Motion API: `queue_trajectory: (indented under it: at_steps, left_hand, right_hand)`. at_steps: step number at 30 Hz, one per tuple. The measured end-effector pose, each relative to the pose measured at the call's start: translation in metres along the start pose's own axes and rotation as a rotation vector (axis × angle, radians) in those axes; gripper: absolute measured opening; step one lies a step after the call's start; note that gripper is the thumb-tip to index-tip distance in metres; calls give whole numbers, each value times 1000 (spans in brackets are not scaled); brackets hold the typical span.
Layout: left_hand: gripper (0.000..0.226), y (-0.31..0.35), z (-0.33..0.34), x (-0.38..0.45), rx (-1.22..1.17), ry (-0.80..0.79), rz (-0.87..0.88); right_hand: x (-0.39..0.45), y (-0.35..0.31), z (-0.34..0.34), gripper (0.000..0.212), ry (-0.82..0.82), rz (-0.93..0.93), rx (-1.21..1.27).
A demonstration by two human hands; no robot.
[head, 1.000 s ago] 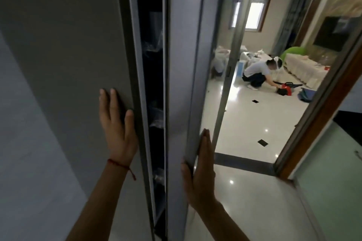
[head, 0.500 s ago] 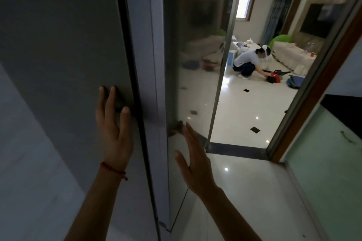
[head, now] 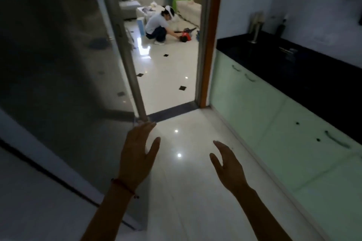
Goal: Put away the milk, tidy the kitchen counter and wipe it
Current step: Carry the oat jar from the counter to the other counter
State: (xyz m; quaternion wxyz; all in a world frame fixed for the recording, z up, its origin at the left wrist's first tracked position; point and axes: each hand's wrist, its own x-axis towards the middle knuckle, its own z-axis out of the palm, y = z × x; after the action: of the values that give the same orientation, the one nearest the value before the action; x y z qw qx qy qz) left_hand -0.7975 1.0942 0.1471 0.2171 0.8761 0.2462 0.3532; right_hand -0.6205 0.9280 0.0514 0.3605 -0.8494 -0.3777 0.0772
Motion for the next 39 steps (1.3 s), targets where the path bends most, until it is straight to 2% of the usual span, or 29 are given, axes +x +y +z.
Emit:
queue_trajectory:
  at_steps: [2,3,5,7,13,19,25,29,34,39]
  left_hand:
    - [76,0,51,-12,-40,-223,-90]
    - [71,2,78,-20,-55,-329,-144]
    - [45,11,130,-39,-54,-509,-229]
    - [35,27,180,-61,-27,-650,-242]
    - [37,114,302,-117,-21,-1076,-242]
    - [35,190,383,-154,12,-1378,-234]
    - [32,233,444,-155,109,-1499,-167]
    - [24,254,495,-138,132,-1526,-165]
    - [25,292,565,-107,106,-1600,-182]
    - [26,358,630,-98,126,-1713,13]
  right_hand:
    - [-24,50,-24,49,-17,179,-55]
    - [-38,75,-37,49,-24,263,-75]
    - [-72,121,-61,49,-22,411,-102]
    - [-110,164,-86,48,-12,552,-101]
    - [-234,267,-145,45,53,954,-2]
    - [-346,322,-166,44,117,1298,164]
    - [-402,345,-168,42,242,1543,297]
    - [-400,368,-176,41,357,1616,341]
    - [-386,401,-200,39,536,1699,452]
    - [-383,417,-224,37,750,1803,540]
